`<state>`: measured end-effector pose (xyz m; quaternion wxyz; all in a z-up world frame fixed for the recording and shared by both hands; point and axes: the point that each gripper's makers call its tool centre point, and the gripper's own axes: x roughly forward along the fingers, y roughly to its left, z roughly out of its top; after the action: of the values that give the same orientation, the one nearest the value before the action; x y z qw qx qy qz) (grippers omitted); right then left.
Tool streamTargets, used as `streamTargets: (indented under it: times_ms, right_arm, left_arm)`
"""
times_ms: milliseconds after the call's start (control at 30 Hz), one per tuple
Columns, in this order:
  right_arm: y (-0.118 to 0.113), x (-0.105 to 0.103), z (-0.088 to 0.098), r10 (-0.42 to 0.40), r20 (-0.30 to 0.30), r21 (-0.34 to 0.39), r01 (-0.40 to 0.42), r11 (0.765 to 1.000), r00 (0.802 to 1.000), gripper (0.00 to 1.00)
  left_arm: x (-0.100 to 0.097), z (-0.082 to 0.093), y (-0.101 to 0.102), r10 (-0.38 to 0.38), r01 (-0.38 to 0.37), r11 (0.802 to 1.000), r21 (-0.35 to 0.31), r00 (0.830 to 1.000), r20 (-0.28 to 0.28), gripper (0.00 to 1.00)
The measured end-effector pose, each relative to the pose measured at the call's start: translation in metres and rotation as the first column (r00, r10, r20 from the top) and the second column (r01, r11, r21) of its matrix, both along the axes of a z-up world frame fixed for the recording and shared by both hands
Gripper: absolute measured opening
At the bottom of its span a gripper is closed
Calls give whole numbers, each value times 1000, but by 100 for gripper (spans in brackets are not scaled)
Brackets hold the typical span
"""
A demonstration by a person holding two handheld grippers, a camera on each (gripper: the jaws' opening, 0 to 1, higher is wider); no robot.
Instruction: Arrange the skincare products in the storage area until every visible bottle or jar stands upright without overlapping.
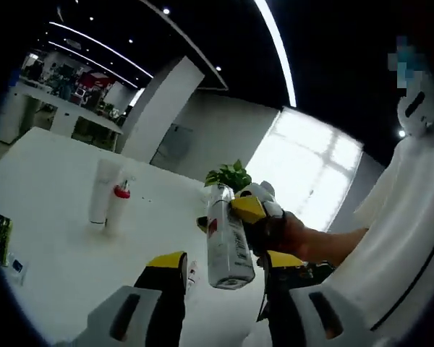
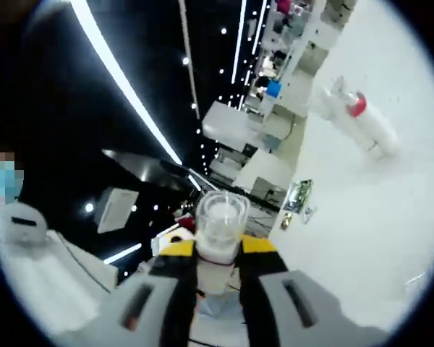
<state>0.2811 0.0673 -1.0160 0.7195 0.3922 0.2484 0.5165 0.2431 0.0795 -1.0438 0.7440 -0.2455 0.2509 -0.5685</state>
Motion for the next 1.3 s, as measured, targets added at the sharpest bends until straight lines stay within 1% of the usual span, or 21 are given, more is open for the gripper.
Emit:
streamTargets:
  times_ms: [33,67,133,167,200,333,367,400,433,500,533,567,600,667,800,967,1133,1200,1233,1267,1300]
  right_arm:
    - [1,-6,8,45,61,-8,-44,999,997,19]
    - [2,-8,12,59,96,-14,-58,998,994,19]
    - [3,-16,23,117,170,-13,-117,993,978,19]
    - [4,-17,24,122,181,-17,-121,992,976,19]
    - [5,-20,27,146,215,-34,-142,989,966,19]
    - [8,-30,29,219,260,-68,-209,976,940,19]
    - [10,-36,32,259,288,-76,-247,966,922,19]
    - [11,-37,32,265,290,-77,-254,964,920,19]
    - [12,-45,35,307,309,-81,-297,952,900,19]
    - [13,-47,34,324,330,-104,-307,946,887,19]
    - [14,-48,33,339,335,-116,-319,941,879,19]
    - [14,-50,32,354,325,-118,-334,935,877,19]
    - [14,-51,32,359,322,-115,-340,933,876,19]
    - [13,-47,26,351,316,-132,-325,936,882,20]
    - [12,-42,20,327,302,-142,-297,944,896,20]
    - [11,-27,14,255,294,-161,-215,963,921,21]
    - [10,-5,14,129,271,-159,-88,983,954,23]
    - [8,7,10,40,221,-156,-5,988,975,24]
    - [8,8,10,30,218,-153,4,988,975,25]
    - [7,14,9,-28,174,-128,51,990,984,25]
    - [7,15,9,-40,163,-124,61,990,986,26]
  left_arm:
    - [-3,2,-1,-25,24,999,-31,999,-42,46]
    - [-5,2,-2,-40,37,998,-42,997,-70,45]
    - [-5,5,-5,-52,48,998,-52,996,-75,45]
    - [-7,8,-6,-67,61,996,-69,994,-82,44]
    - [-11,12,-9,-100,90,992,-93,989,-105,42]
    - [-19,19,-16,-161,148,982,-115,980,-115,37]
    - [-24,18,-19,-198,185,976,-112,973,-119,35]
    - [-27,17,-20,-212,198,974,-111,969,-124,34]
    - [-30,17,-22,-225,212,971,-111,966,-129,33]
    - [-36,18,-23,-253,236,963,-130,957,-139,29]
    - [-42,20,-24,-278,258,956,-141,950,-141,24]
    - [-45,21,-24,-293,272,950,-150,946,-142,24]
    - [-43,18,-25,-272,254,958,-132,952,-142,24]
    - [-41,15,-24,-260,245,962,-122,957,-126,23]
    - [-32,10,-20,-195,190,979,-73,978,-76,21]
    - [-14,6,-15,-98,98,995,-11,995,-31,20]
    - [1,6,-13,-11,11,1000,20,1000,3,20]
    - [10,-1,-10,38,-46,992,120,997,66,20]
    - [10,-1,-11,37,-45,991,126,997,65,20]
    - [15,-2,-10,61,-76,984,161,994,94,20]
    - [17,-3,-9,67,-84,982,171,993,101,20]
